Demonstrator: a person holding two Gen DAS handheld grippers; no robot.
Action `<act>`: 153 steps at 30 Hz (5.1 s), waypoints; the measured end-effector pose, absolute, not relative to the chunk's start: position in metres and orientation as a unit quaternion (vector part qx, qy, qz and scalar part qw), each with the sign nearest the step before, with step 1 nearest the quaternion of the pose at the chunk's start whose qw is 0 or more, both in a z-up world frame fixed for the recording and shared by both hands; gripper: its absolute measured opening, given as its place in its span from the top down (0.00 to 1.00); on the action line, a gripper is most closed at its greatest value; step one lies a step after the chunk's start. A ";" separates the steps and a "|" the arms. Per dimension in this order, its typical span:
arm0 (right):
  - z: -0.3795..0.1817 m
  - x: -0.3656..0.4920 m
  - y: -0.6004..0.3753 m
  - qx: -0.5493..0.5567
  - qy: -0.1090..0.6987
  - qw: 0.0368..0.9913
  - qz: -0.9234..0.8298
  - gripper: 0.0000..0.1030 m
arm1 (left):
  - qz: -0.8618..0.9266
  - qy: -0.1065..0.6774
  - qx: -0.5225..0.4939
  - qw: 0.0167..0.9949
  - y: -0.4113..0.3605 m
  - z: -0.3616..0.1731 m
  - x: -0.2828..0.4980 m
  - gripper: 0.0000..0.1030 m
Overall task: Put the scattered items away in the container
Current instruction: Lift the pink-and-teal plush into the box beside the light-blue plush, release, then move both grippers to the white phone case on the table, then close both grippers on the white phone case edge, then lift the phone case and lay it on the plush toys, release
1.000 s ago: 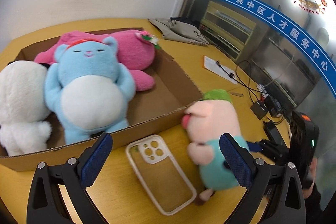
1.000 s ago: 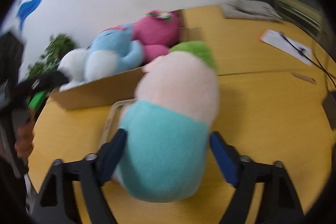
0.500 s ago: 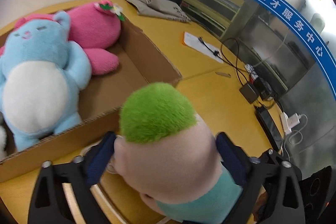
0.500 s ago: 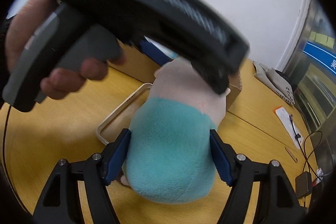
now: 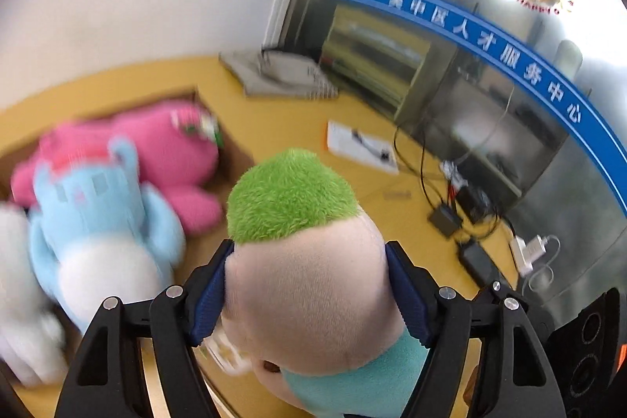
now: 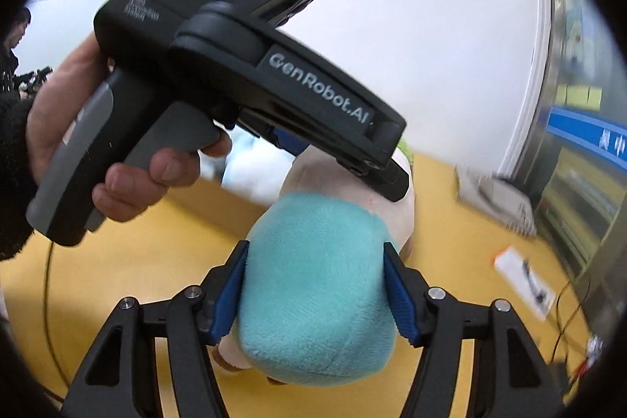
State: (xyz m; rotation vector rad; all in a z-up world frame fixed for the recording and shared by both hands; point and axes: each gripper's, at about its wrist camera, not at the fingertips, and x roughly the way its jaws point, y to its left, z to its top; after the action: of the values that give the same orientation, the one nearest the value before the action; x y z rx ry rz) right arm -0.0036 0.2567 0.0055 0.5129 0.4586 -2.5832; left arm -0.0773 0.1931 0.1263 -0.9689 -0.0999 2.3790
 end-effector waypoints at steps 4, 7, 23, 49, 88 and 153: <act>0.030 -0.053 0.251 0.153 0.179 0.232 -0.944 0.38 | 0.904 -0.020 -0.332 0.268 0.188 0.153 -0.123 0.23; 0.033 -0.101 0.247 0.147 0.191 0.226 -0.944 0.38 | 0.903 -0.026 -0.337 0.265 0.180 0.148 -0.173 0.23; -0.042 -0.173 0.240 0.304 0.206 0.196 -0.909 0.41 | 0.893 0.006 -0.378 0.244 0.190 0.087 -0.221 0.16; -0.009 -0.126 0.266 0.320 0.078 0.157 -0.931 0.19 | 0.922 0.055 -0.349 0.159 0.144 0.117 -0.131 0.02; 0.004 -0.001 0.232 0.313 0.055 0.126 -0.940 0.17 | 0.931 -0.074 -0.343 0.104 0.062 0.060 0.081 0.00; 0.029 -0.012 0.200 0.270 0.077 0.191 -0.941 0.93 | 0.925 -0.065 -0.341 0.157 0.065 0.122 -0.008 0.89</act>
State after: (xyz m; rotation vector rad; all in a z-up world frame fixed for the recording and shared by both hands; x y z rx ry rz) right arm -0.0118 0.2005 0.0294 0.7574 0.2168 -2.6428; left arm -0.0080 0.0645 0.1217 -0.9750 -0.1848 2.6473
